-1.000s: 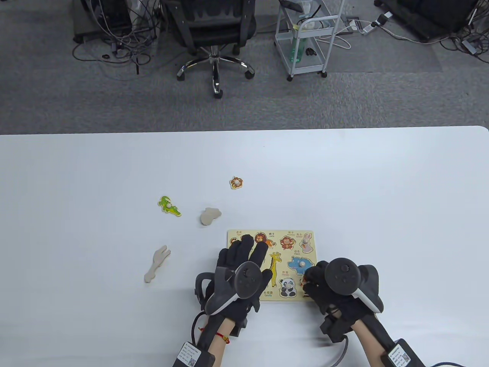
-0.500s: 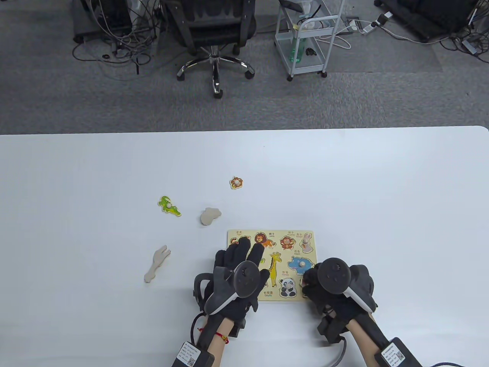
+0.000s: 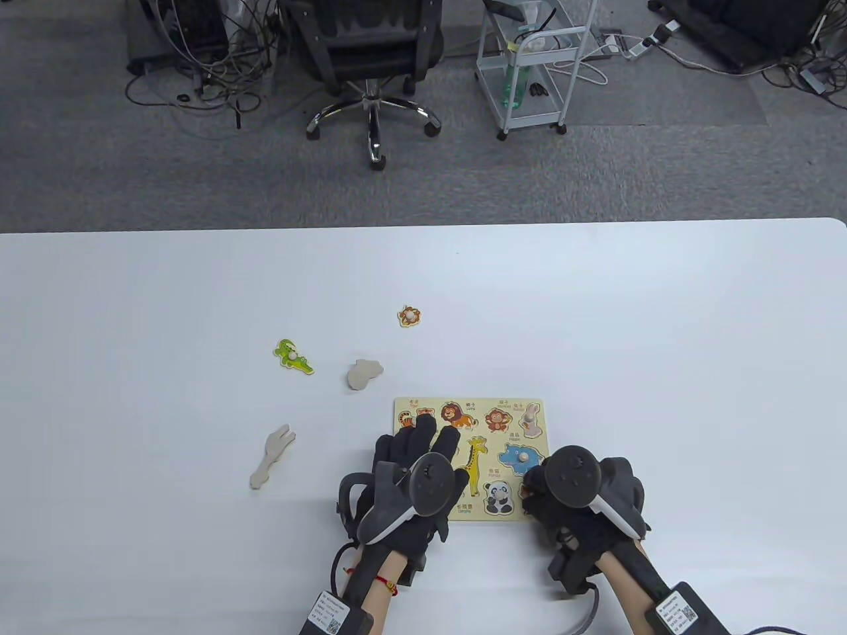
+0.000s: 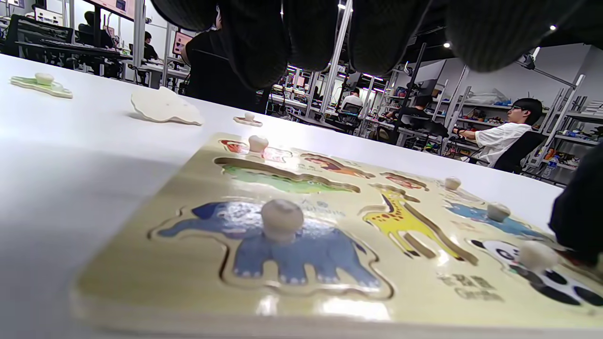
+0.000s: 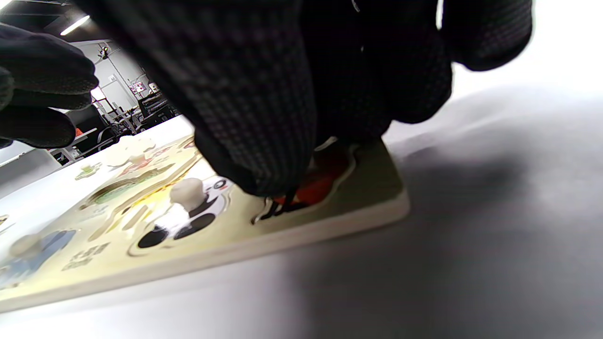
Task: Fit puzzle pieces into frame
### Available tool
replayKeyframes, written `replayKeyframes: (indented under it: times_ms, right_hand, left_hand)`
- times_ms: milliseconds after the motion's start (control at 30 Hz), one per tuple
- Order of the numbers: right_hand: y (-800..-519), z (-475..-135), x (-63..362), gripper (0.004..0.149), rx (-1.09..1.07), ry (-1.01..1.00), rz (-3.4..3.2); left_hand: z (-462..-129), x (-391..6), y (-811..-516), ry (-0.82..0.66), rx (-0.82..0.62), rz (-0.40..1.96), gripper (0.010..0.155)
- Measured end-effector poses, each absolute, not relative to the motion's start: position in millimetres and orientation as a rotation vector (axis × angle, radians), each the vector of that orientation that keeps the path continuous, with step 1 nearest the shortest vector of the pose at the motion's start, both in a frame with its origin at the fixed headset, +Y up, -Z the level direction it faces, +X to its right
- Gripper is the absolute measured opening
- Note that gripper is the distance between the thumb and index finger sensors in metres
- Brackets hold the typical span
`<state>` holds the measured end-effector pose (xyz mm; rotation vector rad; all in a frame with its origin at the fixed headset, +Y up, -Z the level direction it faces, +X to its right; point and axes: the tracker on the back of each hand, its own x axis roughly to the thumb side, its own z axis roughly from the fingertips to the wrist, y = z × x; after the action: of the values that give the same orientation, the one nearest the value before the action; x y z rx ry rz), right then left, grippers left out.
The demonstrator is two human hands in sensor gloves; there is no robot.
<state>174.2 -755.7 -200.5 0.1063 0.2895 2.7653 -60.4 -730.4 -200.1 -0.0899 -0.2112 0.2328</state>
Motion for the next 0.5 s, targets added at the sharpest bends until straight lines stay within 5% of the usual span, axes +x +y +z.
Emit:
replayKeyframes:
  times_ms: [500]
  right_hand:
    - [-745.1,-197.3,179.5,0.054,0.107,0.278,2.75]
  left_hand:
    - [-199.3,-63.9,-728.0,-0.198,-0.091,0.228,0.066]
